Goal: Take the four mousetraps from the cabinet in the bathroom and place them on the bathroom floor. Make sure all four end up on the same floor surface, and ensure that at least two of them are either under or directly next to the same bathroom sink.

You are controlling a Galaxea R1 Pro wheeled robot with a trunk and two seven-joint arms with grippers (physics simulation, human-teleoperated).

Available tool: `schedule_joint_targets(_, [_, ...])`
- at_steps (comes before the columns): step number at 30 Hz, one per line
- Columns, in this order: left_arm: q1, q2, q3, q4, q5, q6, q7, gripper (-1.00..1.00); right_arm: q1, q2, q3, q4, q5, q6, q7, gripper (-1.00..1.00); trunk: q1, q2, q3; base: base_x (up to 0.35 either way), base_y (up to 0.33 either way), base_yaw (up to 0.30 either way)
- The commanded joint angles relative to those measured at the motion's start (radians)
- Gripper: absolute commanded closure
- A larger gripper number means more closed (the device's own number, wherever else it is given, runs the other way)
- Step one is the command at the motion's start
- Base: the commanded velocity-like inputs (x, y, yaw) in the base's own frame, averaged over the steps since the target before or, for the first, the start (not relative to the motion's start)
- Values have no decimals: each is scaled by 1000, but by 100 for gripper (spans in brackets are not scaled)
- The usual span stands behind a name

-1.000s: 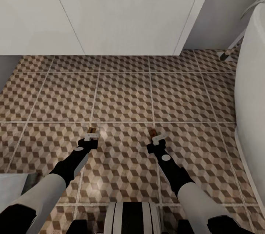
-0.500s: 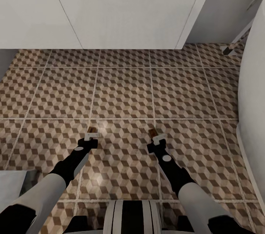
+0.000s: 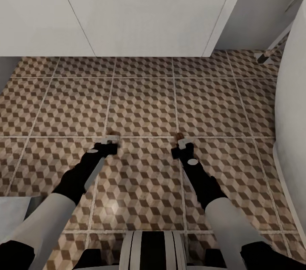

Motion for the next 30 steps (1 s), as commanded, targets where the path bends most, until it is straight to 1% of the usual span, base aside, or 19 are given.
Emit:
schedule_joint_targets(1, [-3, -2, -3, -19, 6, 41, 10, 100, -11, 0, 3, -6, 7, 19, -4, 100, 0, 0, -1, 0, 0, 0])
schedule_joint_targets(2, [-7, -6, -2, -31, 6, 69, 11, 100, -21, 1, 3, -9, 6, 27, -3, 100, 0, 0, -1, 0, 0, 0])
schedule_joint_targets(4, [-47, -17, 1, -55, 5, 137, 13, 100, -59, 5, 3, -15, 5, 50, -3, 100, 0, 0, -1, 0, 0, 0])
schedule_joint_targets(5, [-61, -19, 2, -51, 5, 147, 13, 100, -67, 5, 3, -16, 5, 56, -3, 100, 0, 0, -1, 0, 0, 0])
schedule_joint_targets(6, [-91, -22, 3, -32, 4, 161, 14, 100, -84, 6, 3, -16, 5, 73, -3, 100, 0, 0, -1, 0, 0, 0])
schedule_joint_targets(7, [-117, -23, 4, -1, 3, 170, 15, 100, -102, 10, 3, -16, 5, 96, -3, 100, 0, 0, -1, 0, 0, 0])
schedule_joint_targets(10, [-161, -25, 7, 62, 2, 179, 18, 100, -146, 17, 3, -10, 6, 156, -3, 100, 0, 0, -1, 0, 0, 0])
schedule_joint_targets(12, [-187, -26, 7, 93, 1, 181, 30, 100, -215, 20, 3, 26, 6, 210, -3, 100, 0, 0, -1, 0, 0, 0])
schedule_joint_targets(13, [-191, -26, 8, 97, 1, 181, 33, 100, -237, 20, 3, 41, 6, 219, -3, 100, 0, 0, -1, 0, 0, 0])
schedule_joint_targets(14, [-196, -26, 8, 102, 0, 176, 37, 100, -281, 21, 3, 72, 5, 232, -3, 100, 0, 0, -1, 0, 0, 0])
schedule_joint_targets(15, [-198, -26, 8, 103, 1, 170, 38, 100, -302, 22, 3, 85, 5, 235, -2, 100, 0, 0, -1, 0, 0, 0])
schedule_joint_targets(17, [-202, -26, 8, 107, 1, 116, 41, 100, -359, 26, 4, 117, 4, 236, 0, 100, 0, 0, -1, 0, 0, 0])
schedule_joint_targets(18, [-203, -26, 7, 108, 1, 97, 41, 100, -367, 28, 5, 121, 3, 233, 1, 100, 0, 0, -1, 0, 0, 0])
schedule_joint_targets(20, [-204, -26, 6, 107, 1, 28, 41, 100, -386, 28, 6, 135, 3, 205, 4, 100, 0, 0, -1, 0, 0, 0])
schedule_joint_targets(21, [-205, -26, 4, 106, 1, 3, 41, 100, -391, 28, 7, 141, 2, 185, 6, 100, 0, 0, -1, 0, 0, 0])
schedule_joint_targets(25, [-205, -25, -2, 105, 2, -46, 39, 100, -397, 28, 6, 151, 1, 144, 20, 100, 0, 0, -1, 0, 0, 0])
schedule_joint_targets(30, [-204, -22, -5, 108, 2, -103, 43, 100, -398, 28, 5, 201, 1, 122, 79, 100, 0, 0, -1, 0, 0, 0])
